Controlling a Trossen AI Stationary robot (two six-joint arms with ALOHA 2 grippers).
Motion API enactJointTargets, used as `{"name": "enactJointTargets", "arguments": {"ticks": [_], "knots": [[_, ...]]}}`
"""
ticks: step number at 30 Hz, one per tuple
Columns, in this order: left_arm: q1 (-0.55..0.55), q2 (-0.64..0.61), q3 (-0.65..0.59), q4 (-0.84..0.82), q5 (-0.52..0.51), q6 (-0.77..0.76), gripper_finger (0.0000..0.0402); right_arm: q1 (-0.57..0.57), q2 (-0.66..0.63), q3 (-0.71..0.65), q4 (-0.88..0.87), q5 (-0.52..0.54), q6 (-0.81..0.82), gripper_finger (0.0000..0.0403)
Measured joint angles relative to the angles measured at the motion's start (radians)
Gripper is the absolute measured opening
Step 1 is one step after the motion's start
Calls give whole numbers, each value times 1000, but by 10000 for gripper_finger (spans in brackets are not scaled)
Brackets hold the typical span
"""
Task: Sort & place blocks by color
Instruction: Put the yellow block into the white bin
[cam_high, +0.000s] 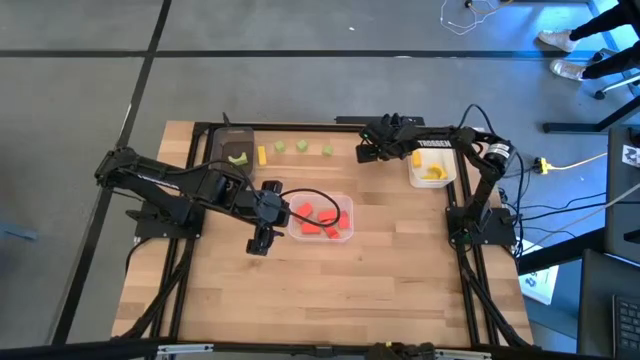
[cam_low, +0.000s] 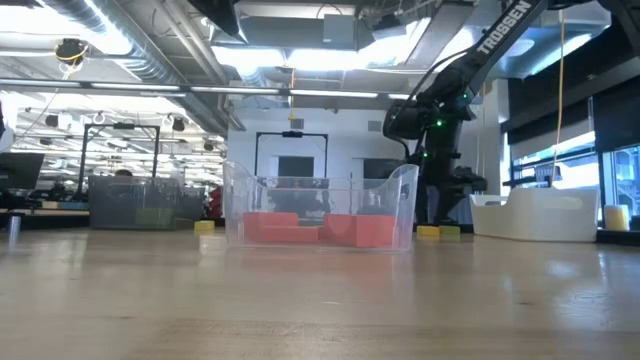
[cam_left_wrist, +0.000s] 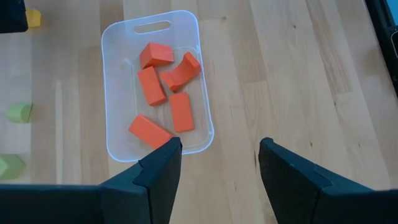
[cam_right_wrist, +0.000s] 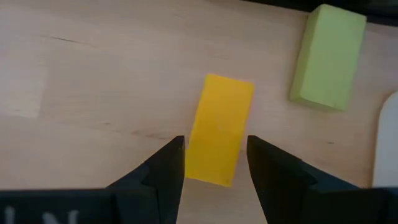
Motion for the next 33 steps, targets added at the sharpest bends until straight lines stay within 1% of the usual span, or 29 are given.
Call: {"name": "enactJointTargets", "arguments": {"ticks": [8,16,22,24,27,33], "knots": [[0,0,0,0,0,0,202,-1,3,0,-18,1,3,172],[0,0,0,0,0,0,202,-2,57,1,1,-37,3,172],[0,0,0,-5,2,0,202,-12,87,5,-4,-43,-12,171],[0,0,0,-11,3,0,202,-12,89,5,-3,-43,-41,162],[0,0,0,-11,4,0,202,-12,83,3,2,-45,-84,129],[0,0,0,-11,4,-1,202,-14,71,25,-22,-48,-179,126]]}}
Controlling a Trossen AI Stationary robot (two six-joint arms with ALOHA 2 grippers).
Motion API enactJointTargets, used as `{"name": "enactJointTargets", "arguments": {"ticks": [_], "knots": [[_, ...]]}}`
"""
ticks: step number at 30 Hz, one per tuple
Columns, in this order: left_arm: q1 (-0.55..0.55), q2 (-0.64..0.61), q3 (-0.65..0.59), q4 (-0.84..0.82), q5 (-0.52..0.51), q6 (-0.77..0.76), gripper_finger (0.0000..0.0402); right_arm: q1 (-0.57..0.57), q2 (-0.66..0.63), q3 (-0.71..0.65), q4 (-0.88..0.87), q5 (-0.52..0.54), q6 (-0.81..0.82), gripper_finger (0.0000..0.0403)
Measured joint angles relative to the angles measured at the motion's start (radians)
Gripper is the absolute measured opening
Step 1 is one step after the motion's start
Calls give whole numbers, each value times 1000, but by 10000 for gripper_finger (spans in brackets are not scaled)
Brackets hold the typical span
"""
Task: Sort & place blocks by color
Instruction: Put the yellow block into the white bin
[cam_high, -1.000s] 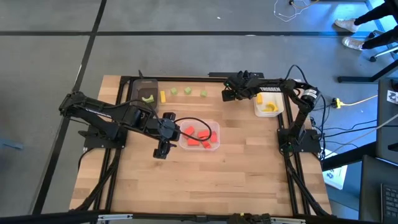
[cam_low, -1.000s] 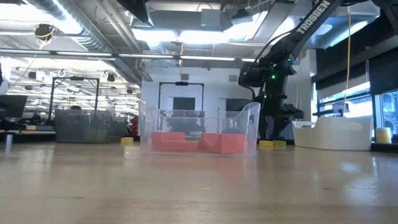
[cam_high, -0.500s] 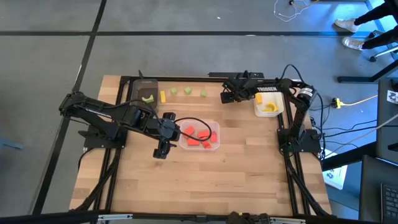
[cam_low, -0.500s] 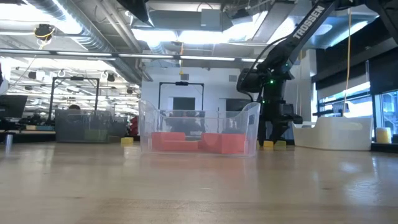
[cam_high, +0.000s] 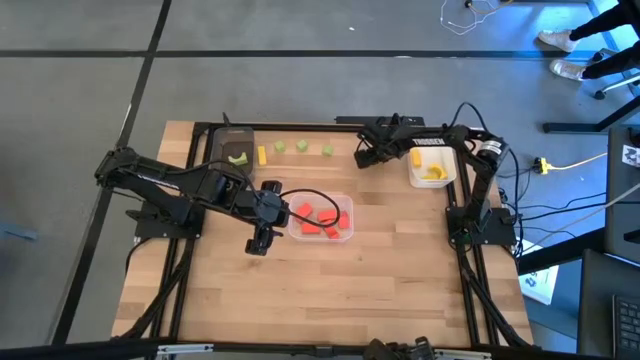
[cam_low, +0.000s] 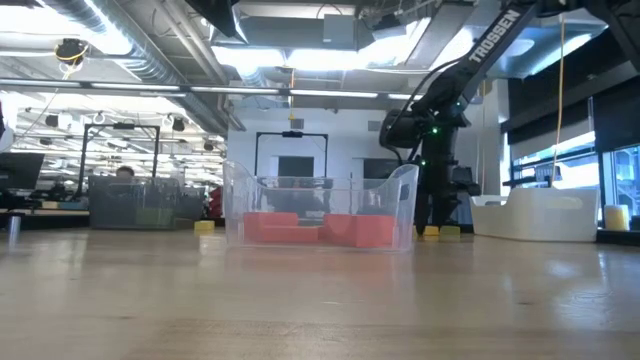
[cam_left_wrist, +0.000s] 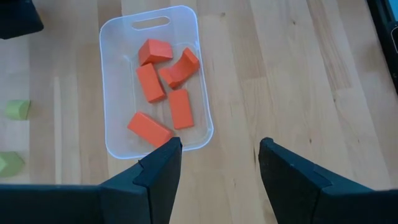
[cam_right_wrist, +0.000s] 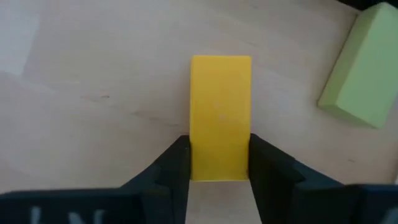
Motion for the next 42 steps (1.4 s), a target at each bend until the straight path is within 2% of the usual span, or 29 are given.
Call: {"name": "enactJointTargets", "arguments": {"ticks": [8,19,21,25,29,37,42], "knots": [[0,0,0,0,0,-10,202,11,4,142,-243,17,-59,126],[0,0,0,1,-6,-21,202,63,2,361,-721,163,-43,126],[0,0,0,1,-45,-29,202,73,0,393,-808,192,-18,126],[0,0,0,1,-196,-79,202,89,-1,438,-957,214,22,126],[0,0,0,0,-292,-98,202,103,-2,426,-1061,215,54,126],[-6,0,0,-7,-296,-97,202,97,-20,260,-1055,193,77,126],[-6,0,0,-7,-296,-96,202,76,-22,182,-1043,264,101,126]]}}
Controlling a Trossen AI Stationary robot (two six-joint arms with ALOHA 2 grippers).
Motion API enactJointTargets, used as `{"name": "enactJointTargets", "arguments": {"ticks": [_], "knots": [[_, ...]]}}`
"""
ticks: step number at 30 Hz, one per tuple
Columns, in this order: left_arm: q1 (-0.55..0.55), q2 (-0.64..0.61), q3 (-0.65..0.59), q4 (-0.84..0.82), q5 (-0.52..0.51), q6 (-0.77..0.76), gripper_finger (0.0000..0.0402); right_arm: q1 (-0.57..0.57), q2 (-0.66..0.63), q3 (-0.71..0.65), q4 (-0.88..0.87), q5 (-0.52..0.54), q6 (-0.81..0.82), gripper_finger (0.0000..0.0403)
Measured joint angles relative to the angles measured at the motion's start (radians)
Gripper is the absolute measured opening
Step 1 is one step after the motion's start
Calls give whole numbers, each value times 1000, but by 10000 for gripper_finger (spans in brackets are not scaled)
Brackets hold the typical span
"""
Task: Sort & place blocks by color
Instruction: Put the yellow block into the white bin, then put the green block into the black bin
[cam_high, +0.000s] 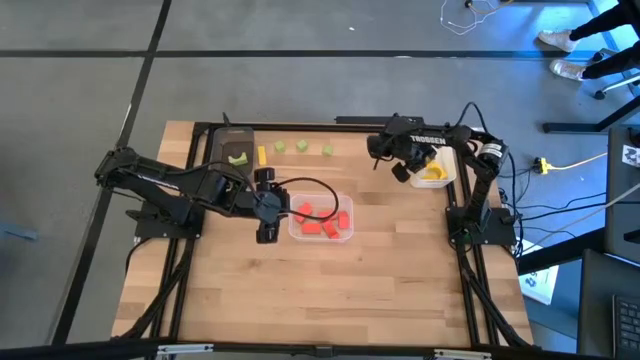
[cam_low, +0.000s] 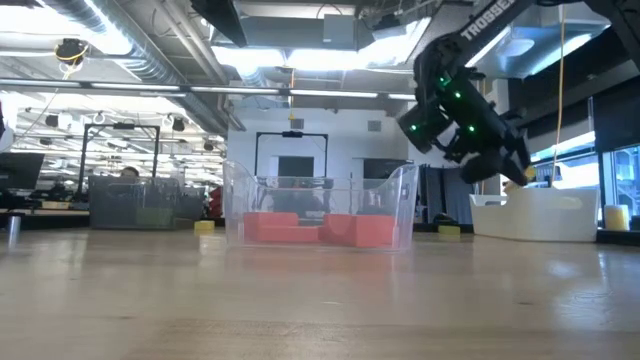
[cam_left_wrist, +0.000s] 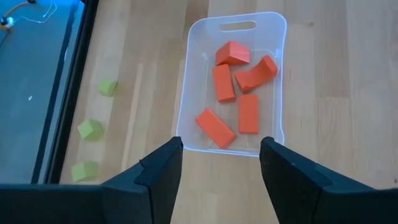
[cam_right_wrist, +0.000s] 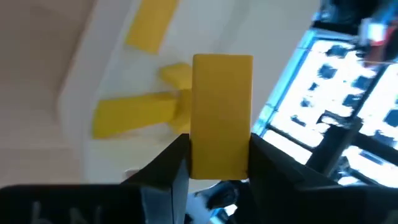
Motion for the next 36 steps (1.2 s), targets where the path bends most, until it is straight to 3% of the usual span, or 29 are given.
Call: {"name": "enactJointTargets", "arguments": {"ticks": [5,11,15,21,27,36], "knots": [[0,0,0,0,0,0,202,-12,0,-43,9,28,3,134],[0,0,0,0,0,-2,202,-18,0,-62,12,31,5,240],[0,0,0,0,0,-9,202,-18,0,-62,12,31,4,275],[2,0,0,0,-16,-38,202,-14,-1,-62,11,43,2,281],[49,0,0,-11,-127,-89,202,56,-73,-40,11,74,24,281],[353,0,0,-62,-9,-166,202,190,-291,31,29,51,57,281]]}}
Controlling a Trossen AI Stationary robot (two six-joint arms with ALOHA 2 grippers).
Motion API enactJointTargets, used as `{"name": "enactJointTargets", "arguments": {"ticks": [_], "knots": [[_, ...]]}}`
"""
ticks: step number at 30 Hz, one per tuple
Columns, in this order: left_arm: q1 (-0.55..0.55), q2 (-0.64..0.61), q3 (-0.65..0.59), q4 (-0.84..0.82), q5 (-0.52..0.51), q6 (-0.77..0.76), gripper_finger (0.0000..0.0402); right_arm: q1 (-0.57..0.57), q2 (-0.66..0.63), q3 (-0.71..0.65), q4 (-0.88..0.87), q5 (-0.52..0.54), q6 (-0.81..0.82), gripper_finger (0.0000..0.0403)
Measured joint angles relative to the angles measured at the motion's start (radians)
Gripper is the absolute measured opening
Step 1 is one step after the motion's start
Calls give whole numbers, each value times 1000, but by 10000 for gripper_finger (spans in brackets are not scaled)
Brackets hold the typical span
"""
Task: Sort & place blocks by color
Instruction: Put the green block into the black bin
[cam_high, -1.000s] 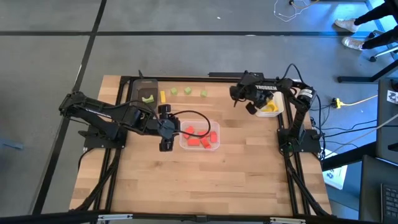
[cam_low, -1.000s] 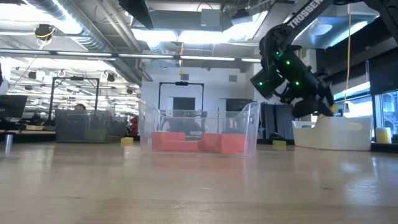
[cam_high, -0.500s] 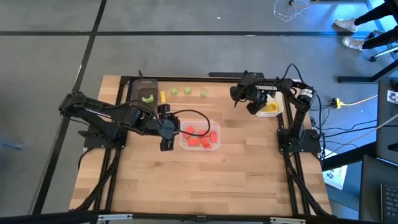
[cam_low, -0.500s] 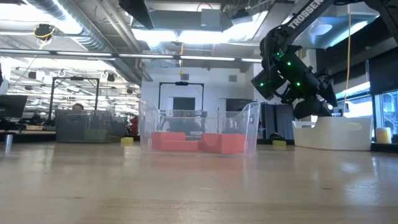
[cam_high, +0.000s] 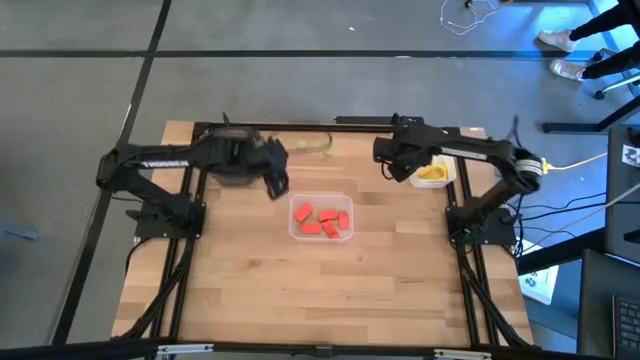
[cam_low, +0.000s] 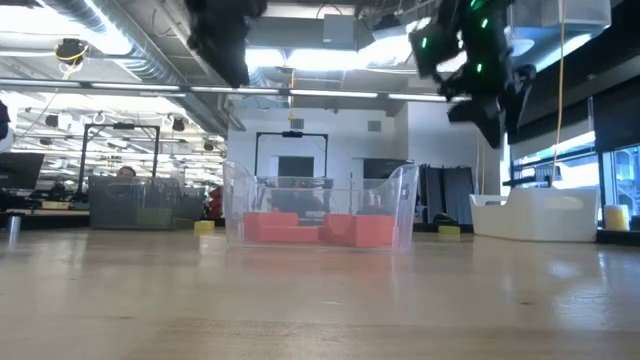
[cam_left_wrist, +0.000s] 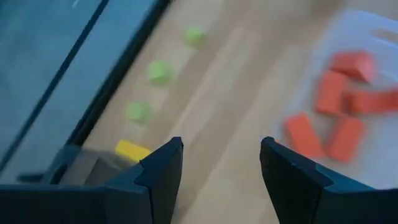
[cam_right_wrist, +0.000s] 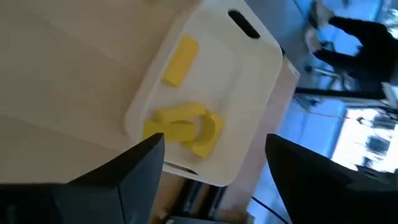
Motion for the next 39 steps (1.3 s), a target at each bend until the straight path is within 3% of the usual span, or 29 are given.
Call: {"name": "enactJointTargets", "arguments": {"ticks": [4,8,13,28,32,39], "knots": [[188,0,0,11,34,18,202,46,-101,6,61,-26,-1,281],[369,32,-1,93,214,116,202,81,-176,6,118,-101,-25,281],[499,110,0,228,281,192,202,125,-213,6,196,-135,-29,281],[591,427,0,290,280,441,202,187,-209,6,205,-138,-30,281],[616,493,0,293,321,538,202,187,-209,6,205,-141,-28,281],[655,548,0,296,364,555,202,187,-209,6,205,-155,-32,281]]}}
